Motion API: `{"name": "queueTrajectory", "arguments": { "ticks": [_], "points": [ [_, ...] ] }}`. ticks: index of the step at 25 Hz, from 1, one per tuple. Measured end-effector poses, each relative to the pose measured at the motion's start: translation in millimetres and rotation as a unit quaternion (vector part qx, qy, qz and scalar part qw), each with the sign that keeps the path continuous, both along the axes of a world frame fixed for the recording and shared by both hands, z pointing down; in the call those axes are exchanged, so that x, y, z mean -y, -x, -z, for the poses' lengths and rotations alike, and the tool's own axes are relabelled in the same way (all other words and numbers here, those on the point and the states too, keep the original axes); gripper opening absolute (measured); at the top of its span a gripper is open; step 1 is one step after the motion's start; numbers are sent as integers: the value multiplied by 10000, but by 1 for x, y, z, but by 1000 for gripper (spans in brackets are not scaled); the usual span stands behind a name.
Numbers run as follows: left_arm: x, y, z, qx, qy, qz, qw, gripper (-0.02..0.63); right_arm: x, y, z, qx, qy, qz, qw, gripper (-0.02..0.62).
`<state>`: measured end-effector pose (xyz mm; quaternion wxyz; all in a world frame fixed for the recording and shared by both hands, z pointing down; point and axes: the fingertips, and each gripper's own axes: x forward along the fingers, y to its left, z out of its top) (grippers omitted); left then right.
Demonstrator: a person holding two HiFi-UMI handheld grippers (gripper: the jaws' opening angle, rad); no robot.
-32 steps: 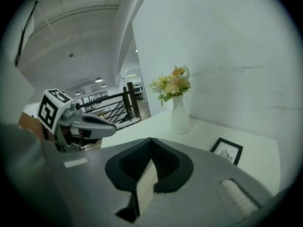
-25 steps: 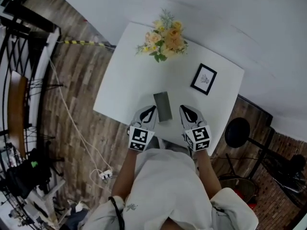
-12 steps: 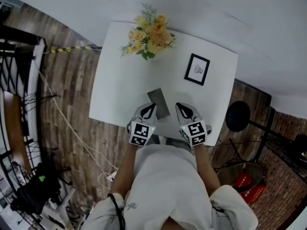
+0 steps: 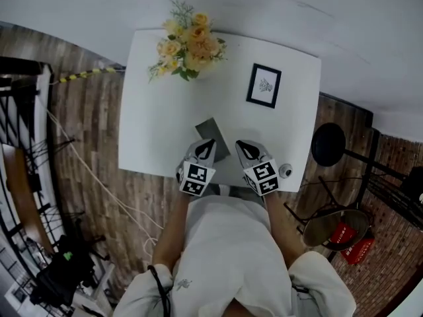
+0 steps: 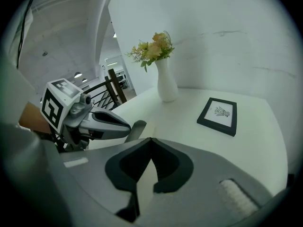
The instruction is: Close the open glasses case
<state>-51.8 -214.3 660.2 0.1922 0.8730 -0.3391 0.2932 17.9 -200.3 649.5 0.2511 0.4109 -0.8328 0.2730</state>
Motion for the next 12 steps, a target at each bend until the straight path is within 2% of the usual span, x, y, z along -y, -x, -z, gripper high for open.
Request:
{"name": "queueTrajectory", "arguments": {
  "ticks": [12],
  "points": [
    [-6, -21, -25, 139, 261, -344, 9990, 20, -6, 10, -24, -114, 283, 176, 9994, 4]
  ]
}}
